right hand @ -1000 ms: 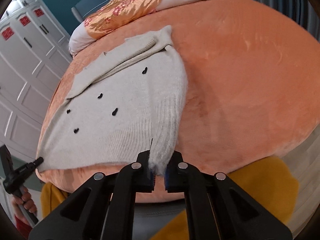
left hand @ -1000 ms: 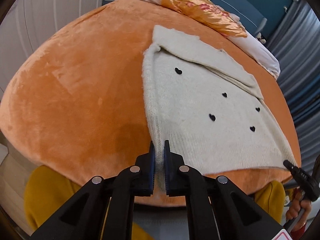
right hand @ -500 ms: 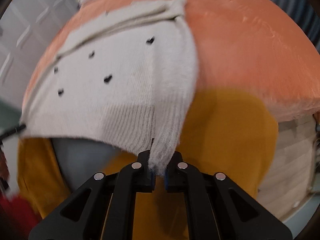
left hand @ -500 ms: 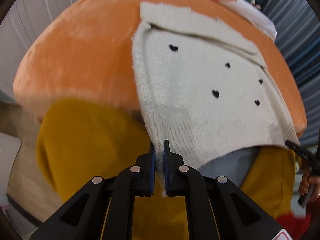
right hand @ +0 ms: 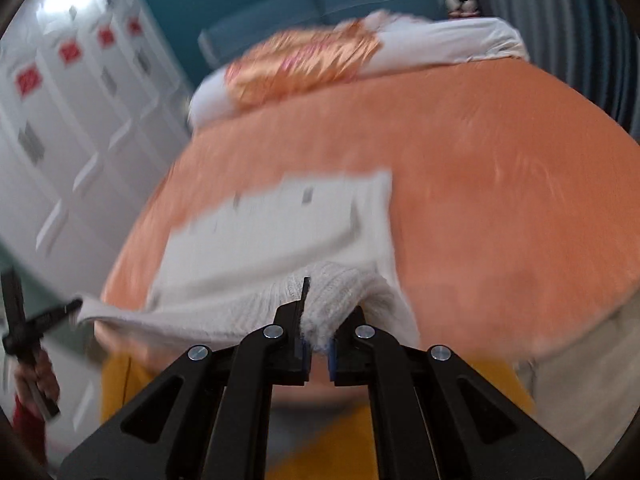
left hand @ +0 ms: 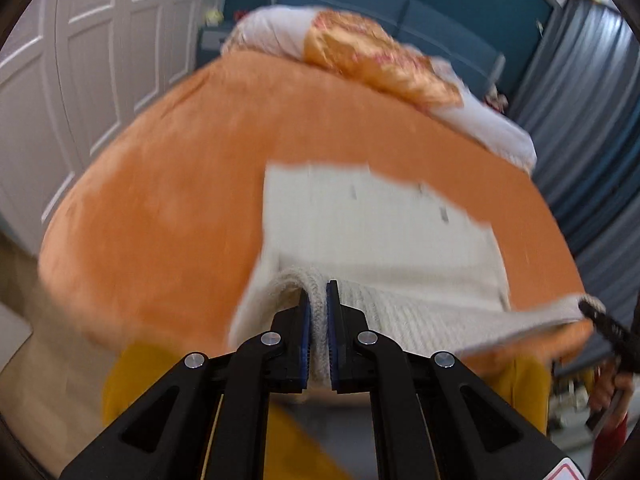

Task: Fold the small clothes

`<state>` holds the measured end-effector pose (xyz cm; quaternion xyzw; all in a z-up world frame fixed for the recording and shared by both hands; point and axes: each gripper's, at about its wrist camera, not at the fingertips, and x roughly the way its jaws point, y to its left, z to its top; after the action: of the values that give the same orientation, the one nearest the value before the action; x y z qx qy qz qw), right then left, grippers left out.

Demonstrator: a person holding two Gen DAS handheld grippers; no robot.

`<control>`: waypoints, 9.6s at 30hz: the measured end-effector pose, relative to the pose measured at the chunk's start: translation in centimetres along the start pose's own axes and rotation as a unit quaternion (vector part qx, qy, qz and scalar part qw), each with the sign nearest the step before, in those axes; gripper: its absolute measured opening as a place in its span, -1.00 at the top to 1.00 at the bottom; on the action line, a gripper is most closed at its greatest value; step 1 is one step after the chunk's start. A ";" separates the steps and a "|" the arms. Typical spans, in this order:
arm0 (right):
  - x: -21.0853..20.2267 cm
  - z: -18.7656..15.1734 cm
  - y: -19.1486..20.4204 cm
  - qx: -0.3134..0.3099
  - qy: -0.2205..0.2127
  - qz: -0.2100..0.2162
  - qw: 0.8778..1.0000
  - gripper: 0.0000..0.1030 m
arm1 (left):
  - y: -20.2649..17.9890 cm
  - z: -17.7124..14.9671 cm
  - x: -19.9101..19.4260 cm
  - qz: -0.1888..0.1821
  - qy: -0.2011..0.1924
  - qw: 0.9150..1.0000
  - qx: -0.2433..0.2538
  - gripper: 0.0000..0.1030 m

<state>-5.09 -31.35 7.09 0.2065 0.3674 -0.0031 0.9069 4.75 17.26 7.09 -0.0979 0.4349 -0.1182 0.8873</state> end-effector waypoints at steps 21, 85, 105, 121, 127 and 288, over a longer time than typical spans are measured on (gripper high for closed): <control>22.6 4.0 -4.5 0.104 0.023 -0.075 0.991 0.91 | 2.8 7.1 24.3 0.115 0.041 0.991 -0.055 0.89; 19.0 -2.7 11.5 -0.125 0.084 0.042 0.988 0.60 | -8.0 3.0 18.7 0.020 0.040 0.994 0.102 0.27; 15.8 -7.2 5.1 -0.075 0.113 -0.056 0.989 0.86 | -3.8 -3.6 18.5 0.123 0.089 0.982 0.113 0.19; 14.4 -1.4 2.1 -0.037 0.062 -0.072 0.995 0.27 | -2.1 1.0 16.2 0.088 0.057 0.992 0.063 0.02; 18.2 6.4 -0.7 -0.017 0.031 -0.084 0.996 -0.05 | 0.6 8.2 19.0 0.075 0.034 0.996 0.021 -0.35; 24.1 -5.0 14.7 -0.093 0.187 -0.039 0.977 0.54 | -5.5 -3.1 17.5 0.078 0.108 0.990 0.051 0.15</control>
<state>11.51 -12.45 -6.77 0.1035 0.5368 0.0340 0.8367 12.00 6.65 -6.40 -0.0044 0.5281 -0.0804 0.8454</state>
